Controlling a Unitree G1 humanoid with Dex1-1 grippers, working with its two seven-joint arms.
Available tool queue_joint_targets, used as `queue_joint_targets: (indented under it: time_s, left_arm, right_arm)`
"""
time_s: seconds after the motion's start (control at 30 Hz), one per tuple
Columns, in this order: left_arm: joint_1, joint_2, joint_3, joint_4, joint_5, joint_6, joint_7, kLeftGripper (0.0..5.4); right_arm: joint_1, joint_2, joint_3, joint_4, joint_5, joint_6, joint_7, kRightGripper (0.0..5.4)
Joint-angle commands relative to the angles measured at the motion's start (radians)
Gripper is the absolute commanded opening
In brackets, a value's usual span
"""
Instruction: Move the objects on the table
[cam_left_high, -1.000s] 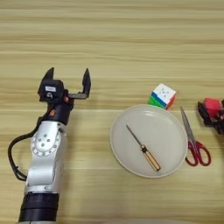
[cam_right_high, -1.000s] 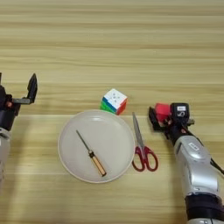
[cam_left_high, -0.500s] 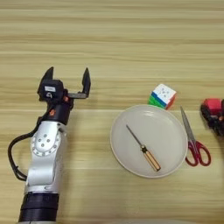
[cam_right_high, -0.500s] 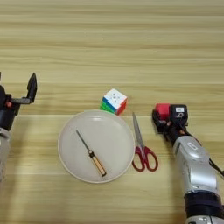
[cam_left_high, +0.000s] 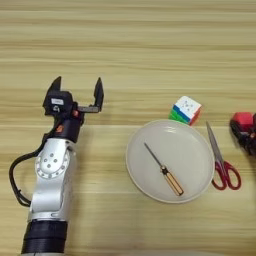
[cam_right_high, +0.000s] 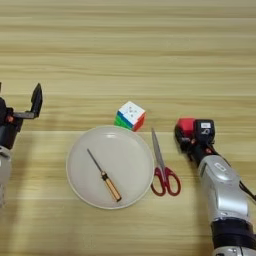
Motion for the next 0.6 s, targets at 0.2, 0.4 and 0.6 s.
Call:
queue_joint_targets:
  time_s: [0.2, 0.4, 0.6]
  left_arm:
    - [-0.008, -0.006, -0.005, 0.003, -0.001, -0.001, 0.003, 5.4]
    - [-0.01, -0.009, -0.008, 0.008, 0.001, -0.001, 0.005, 5.4]
    - [-0.013, -0.013, -0.013, 0.012, 0.005, -0.003, 0.009, 5.4]
  right_arm:
    - [0.003, -0.024, 0.016, -0.155, -0.033, -0.117, 0.037, 2.31]
    - [0.022, -0.03, 0.044, -0.313, -0.015, -0.112, 0.08, 2.31]
    - [0.07, -0.043, 0.129, -0.532, 0.028, -0.059, 0.174, 2.31]
